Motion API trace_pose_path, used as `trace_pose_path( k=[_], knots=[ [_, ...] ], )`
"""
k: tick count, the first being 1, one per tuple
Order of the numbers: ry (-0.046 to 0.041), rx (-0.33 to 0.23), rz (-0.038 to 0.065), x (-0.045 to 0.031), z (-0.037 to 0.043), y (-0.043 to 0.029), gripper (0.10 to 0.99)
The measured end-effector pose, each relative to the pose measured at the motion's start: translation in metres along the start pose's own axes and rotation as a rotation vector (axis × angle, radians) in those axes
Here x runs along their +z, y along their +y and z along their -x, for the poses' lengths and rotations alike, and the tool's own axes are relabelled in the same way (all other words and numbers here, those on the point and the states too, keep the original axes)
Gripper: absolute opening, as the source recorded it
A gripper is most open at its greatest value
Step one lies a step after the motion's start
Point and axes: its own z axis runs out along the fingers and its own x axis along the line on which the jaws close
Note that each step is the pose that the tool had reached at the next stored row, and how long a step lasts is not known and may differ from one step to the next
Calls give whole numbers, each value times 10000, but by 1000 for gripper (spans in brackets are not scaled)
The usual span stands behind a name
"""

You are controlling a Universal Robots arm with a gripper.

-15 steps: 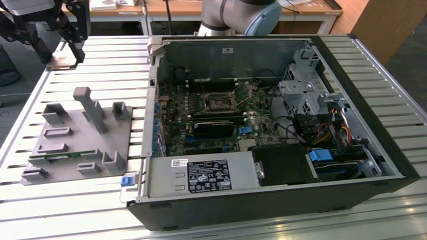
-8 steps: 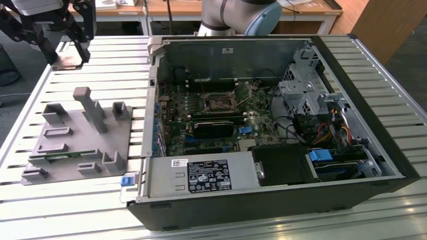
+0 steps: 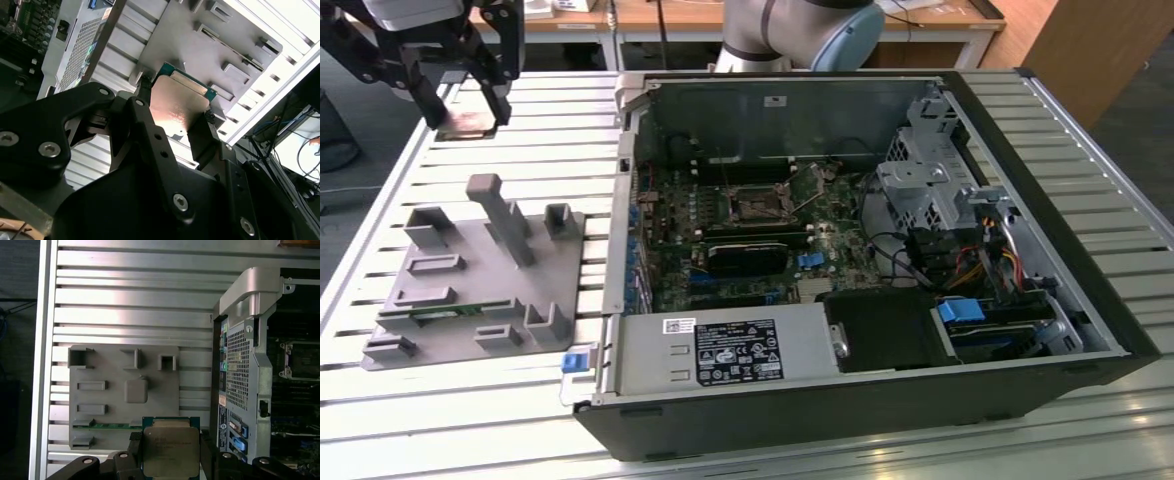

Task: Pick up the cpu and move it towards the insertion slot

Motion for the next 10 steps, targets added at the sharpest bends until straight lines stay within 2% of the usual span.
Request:
trace_pose_path(
  k=[10],
  knots=[
    [-1, 1, 0, 0, 139, -3, 541]
  ],
)
